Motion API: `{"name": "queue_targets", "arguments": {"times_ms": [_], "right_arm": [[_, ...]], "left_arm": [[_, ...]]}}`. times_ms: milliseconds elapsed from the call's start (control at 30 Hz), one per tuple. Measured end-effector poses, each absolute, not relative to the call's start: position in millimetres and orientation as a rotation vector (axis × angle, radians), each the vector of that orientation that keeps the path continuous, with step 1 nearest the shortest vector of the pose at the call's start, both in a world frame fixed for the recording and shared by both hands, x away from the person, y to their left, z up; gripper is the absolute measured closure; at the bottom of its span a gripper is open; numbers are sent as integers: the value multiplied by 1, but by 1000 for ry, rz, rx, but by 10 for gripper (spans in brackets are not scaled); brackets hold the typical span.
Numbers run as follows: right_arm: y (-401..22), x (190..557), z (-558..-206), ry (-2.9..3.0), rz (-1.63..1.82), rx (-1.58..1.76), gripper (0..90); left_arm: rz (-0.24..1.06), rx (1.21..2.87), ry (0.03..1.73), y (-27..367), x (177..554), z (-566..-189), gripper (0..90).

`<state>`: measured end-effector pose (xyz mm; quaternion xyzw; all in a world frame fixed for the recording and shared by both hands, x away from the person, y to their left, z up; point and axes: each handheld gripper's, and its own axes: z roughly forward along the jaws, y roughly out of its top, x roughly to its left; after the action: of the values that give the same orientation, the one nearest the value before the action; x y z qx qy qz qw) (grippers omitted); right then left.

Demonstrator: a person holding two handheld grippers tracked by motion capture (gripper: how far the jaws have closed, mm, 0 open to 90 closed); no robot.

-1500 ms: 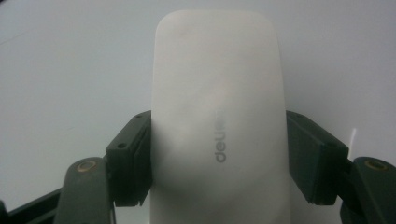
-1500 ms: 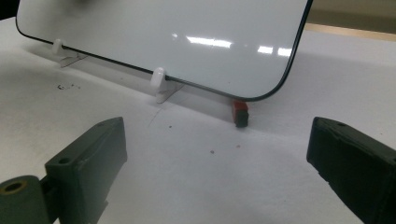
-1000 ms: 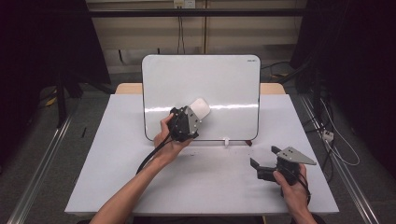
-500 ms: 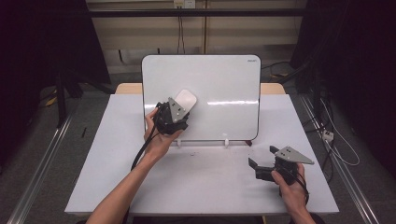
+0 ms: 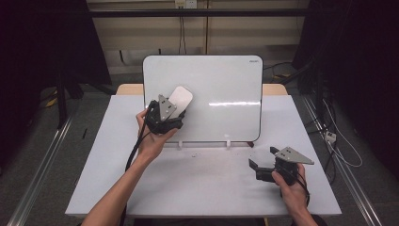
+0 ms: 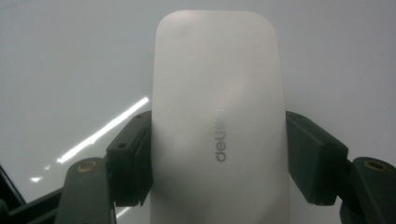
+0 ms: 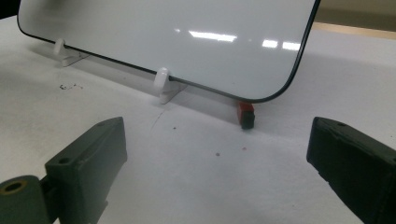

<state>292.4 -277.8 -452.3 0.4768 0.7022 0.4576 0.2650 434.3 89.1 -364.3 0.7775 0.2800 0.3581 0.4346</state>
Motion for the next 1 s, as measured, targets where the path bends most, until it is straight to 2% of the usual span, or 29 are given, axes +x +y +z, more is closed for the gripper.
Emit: {"name": "queue_targets", "arguments": {"times_ms": [333, 1000], "right_arm": [[-280, 291, -452, 1893, 1245, 1281, 52], [-281, 291, -451, 1886, 1252, 1288, 50]], "left_arm": [[881, 1938, 665, 87, 428, -361, 313], [840, 1937, 703, 97, 420, -351, 313]]}}
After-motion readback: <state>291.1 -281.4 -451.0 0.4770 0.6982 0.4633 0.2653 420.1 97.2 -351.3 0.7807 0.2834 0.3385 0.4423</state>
